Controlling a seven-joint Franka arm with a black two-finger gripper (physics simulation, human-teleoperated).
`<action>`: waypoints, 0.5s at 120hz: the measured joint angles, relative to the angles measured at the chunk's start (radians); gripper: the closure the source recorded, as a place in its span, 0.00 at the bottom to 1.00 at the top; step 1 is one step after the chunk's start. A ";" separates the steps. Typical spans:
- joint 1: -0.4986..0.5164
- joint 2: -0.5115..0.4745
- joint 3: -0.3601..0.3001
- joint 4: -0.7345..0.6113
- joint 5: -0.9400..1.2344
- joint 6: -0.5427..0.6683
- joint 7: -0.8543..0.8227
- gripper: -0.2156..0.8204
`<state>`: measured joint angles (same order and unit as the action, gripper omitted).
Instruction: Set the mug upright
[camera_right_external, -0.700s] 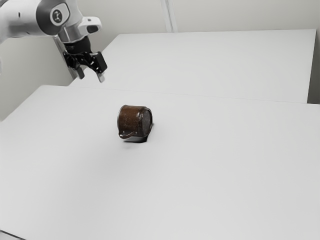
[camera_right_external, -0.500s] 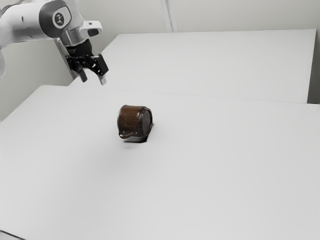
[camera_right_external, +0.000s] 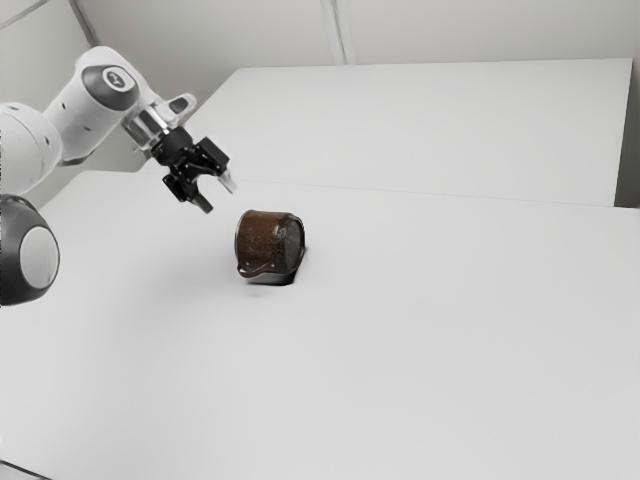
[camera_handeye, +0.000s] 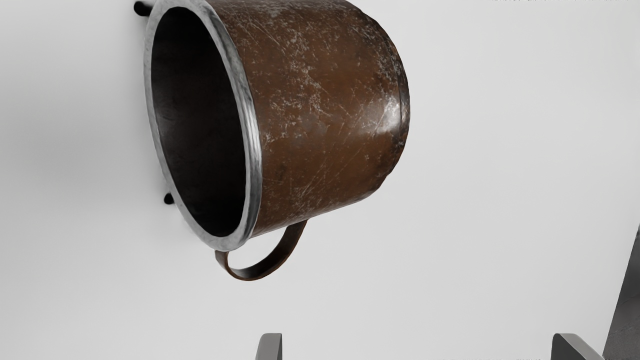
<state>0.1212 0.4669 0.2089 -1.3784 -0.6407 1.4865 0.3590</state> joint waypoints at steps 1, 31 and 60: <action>0.002 0.004 0.001 0.000 -0.007 -0.002 0.003 0.23; 0.069 0.119 0.003 0.042 -0.171 -0.007 0.082 0.23; 0.099 0.209 0.004 0.037 -0.288 0.051 0.143 0.23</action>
<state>0.2203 0.6764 0.2132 -1.3417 -0.9285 1.5373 0.5024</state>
